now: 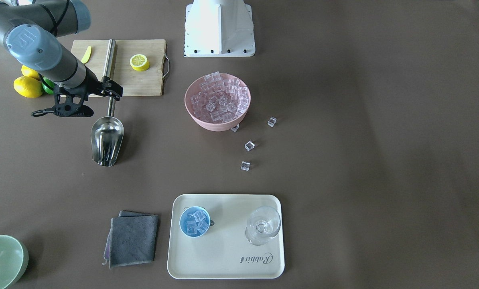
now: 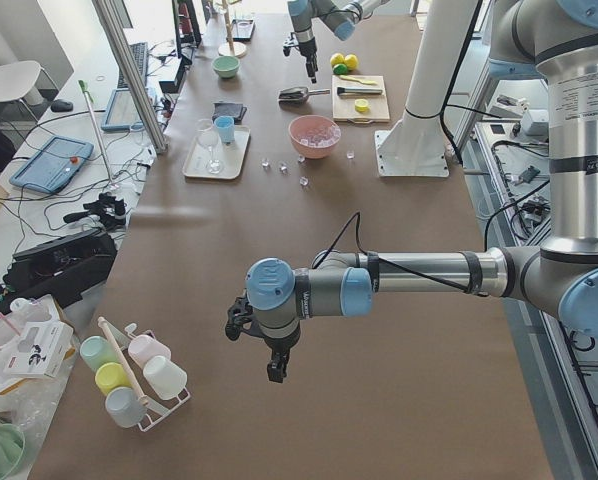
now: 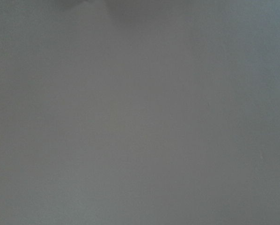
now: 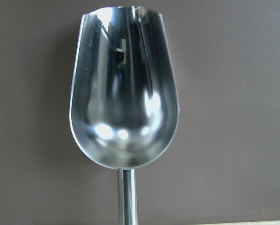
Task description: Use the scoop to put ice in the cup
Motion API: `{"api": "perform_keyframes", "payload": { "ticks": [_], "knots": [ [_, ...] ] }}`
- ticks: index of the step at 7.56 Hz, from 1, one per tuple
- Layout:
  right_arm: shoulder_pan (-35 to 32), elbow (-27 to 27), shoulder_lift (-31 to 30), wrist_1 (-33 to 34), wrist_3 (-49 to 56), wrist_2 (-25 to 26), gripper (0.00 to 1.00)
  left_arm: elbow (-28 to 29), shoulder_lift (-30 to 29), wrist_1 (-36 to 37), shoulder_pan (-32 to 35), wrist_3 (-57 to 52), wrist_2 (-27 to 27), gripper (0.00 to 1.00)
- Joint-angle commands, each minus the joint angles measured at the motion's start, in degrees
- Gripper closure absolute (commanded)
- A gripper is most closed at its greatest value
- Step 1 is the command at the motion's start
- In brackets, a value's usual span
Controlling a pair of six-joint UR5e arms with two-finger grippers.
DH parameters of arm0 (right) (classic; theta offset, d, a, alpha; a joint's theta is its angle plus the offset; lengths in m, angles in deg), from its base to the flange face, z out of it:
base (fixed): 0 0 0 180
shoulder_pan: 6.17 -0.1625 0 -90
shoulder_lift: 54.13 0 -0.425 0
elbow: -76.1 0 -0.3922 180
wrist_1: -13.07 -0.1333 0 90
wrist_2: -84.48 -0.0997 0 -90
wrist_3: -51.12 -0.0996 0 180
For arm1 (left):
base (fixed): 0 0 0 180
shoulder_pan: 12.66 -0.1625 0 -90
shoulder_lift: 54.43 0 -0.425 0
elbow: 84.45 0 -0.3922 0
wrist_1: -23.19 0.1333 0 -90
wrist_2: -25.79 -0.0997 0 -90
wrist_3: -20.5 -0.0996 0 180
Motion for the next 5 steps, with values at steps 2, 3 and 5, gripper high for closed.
{"api": "perform_keyframes", "payload": {
  "ticks": [2, 3, 5],
  "knots": [
    [-13.2, 3.7, -7.4, 4.0, 18.3, 0.5, 0.0, 0.0, 0.0, 0.0, 0.5, 0.0, 0.1, 0.02],
    [-18.1, 3.5, -11.0, 4.1, 26.7, 0.4, 0.0, -0.1, 0.0, 0.0, 2.6, 0.1, 0.2, 0.02],
    [-31.8, -1.3, -16.9, 4.1, 43.2, 0.6, 0.0, -0.1, 0.1, 0.1, 3.8, 0.6, 0.4, 0.02]
  ]
}}
